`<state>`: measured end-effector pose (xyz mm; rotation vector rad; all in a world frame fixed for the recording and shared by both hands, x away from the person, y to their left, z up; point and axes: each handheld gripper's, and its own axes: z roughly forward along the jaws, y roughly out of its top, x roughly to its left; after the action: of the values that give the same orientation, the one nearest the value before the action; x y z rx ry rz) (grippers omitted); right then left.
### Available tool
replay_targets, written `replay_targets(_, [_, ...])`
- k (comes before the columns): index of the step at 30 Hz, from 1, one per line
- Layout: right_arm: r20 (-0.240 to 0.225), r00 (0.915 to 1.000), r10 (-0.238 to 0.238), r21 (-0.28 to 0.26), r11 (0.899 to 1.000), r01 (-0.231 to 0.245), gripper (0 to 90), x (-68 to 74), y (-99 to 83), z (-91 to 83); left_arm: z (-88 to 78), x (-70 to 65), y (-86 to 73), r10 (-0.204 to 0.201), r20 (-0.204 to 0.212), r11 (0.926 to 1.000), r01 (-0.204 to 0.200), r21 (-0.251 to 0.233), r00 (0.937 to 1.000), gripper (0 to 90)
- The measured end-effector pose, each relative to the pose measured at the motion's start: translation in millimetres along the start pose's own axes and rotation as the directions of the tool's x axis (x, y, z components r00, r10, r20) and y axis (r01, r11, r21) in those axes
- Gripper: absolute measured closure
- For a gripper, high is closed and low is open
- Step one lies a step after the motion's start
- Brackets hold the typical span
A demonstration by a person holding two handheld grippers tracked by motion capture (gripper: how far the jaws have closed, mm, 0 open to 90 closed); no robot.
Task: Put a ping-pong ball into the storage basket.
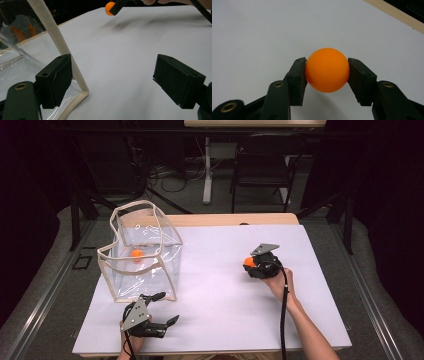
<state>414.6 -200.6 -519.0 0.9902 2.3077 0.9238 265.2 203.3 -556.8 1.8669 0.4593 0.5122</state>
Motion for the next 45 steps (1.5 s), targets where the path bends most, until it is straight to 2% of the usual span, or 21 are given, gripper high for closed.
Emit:
replay_targets(11, [0.007, 1.0000, -0.005, -0.026, 1.000, 0.005, 50.8, 0.5, 4.5, -12.6, 0.8, -0.2, 0.1, -0.001, 0.006, 1.0000, 0.001, 0.003, 1.0000, 15.7])
replay_targets(21, [0.004, 1.0000, 0.001, -0.076, 0.997, 0.000, 50.8, -2.4, 9.8, -29.1, 1.5, -0.1, 0.3, -0.002, 0.005, 1.0000, 0.002, 0.003, 1.0000, 15.7])
replay_targets(28, [-0.002, 1.0000, -0.004, -0.096, 0.995, 0.004, 50.8, 0.3, 14.4, -39.5, 1.4, -0.4, 0.2, -0.001, 0.007, 1.0000, 0.001, 0.004, 1.0000, 15.7])
replay_targets(45, [-0.026, 0.9992, -0.030, -0.128, 0.991, 0.026, 50.8, 11.4, 21.8, -51.3, 2.0, -0.2, 0.3, -0.001, 0.012, 1.0000, 0.001, 0.003, 0.9999, 15.7])
